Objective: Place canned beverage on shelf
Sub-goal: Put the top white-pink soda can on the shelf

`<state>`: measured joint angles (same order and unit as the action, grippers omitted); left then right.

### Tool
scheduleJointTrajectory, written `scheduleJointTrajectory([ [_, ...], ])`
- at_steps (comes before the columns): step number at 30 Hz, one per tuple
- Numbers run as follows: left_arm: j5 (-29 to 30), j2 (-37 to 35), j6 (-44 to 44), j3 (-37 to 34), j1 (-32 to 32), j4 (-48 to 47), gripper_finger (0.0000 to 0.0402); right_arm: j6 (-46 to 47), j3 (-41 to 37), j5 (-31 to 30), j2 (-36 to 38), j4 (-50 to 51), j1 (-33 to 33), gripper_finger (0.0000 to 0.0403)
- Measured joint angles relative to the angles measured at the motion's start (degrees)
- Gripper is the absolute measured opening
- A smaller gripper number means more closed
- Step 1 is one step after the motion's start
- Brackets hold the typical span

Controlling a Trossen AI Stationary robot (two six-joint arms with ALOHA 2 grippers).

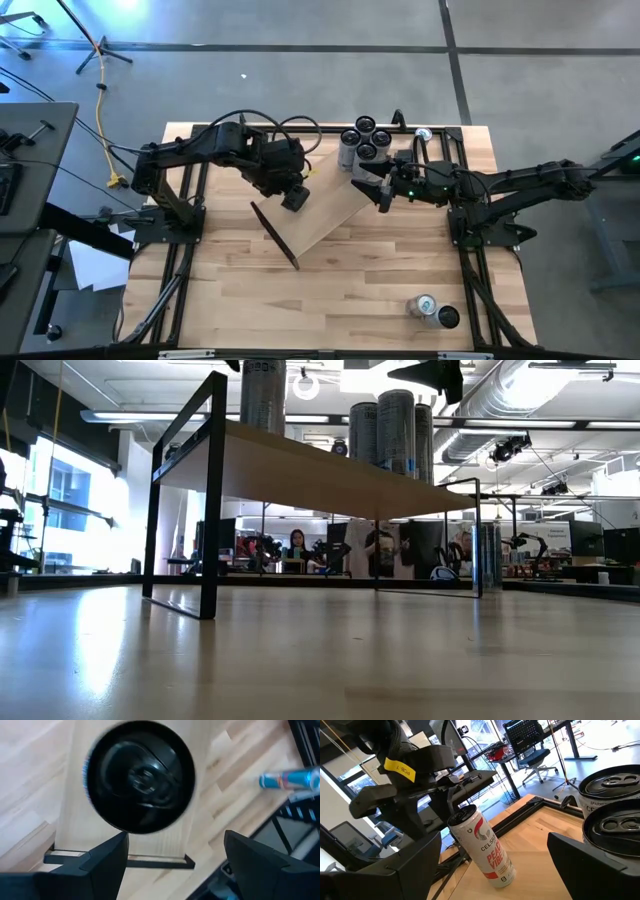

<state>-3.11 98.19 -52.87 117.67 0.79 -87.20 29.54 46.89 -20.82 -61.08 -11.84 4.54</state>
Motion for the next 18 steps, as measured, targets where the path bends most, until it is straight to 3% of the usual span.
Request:
scheduleJointTrajectory([
  [8,-5.6,-0.5,9.2,0.8,-0.2,-0.4,0.0296,0.0,0.0,0.0,0.0,0.0,0.0,0.0351],
  [18,-4.4,-5.6,15.5,5.5,-3.1,-1.1,0.0296,0.0,0.0,-0.9,0.0,0.0,0.0,0.0351],
])
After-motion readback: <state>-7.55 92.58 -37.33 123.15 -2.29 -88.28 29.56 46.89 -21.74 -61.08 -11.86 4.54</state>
